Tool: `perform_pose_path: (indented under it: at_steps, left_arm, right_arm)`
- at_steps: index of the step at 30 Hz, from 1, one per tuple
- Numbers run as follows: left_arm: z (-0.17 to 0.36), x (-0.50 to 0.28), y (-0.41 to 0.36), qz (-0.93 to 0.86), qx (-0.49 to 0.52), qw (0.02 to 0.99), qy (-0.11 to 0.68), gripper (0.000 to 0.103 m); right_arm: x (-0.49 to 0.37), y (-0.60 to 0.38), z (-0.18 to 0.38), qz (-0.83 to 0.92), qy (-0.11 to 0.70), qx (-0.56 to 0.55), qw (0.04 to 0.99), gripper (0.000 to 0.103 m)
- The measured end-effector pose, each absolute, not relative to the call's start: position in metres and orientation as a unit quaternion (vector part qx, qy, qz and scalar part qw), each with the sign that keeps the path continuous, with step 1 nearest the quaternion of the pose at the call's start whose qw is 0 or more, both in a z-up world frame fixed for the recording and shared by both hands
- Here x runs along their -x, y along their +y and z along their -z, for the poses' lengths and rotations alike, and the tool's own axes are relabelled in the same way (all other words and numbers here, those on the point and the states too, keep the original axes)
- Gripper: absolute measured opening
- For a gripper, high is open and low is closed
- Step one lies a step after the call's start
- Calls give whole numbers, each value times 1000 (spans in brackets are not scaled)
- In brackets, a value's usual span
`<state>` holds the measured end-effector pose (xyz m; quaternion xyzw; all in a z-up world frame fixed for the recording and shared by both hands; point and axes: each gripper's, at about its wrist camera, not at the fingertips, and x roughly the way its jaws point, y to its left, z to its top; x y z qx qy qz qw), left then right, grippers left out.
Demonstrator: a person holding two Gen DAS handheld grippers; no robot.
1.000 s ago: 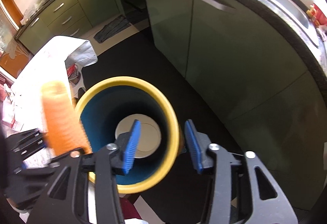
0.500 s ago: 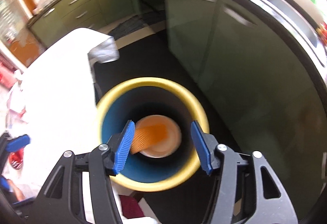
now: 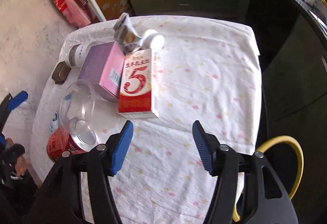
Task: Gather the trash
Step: 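Grasp the red-and-white milk carton with the right tool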
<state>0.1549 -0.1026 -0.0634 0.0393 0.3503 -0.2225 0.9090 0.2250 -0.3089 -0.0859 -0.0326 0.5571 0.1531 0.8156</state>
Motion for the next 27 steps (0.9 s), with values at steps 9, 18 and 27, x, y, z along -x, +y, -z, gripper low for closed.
perform_pose_path:
  at_steps: [9,18,27]
  left_arm:
    - [74,-159,-74,222,-10,910,350,99]
    - [74,-151,-68,225,-12,913,339,99]
    - [76,-152,-71,229,-7,910,347,99]
  right_arm:
    - [-239,-284,112,-139,554,40,820,73]
    - [-215,-275,109,-129,528,79,836,73]
    - [-231,-274,128,-130,538,57,831,51]
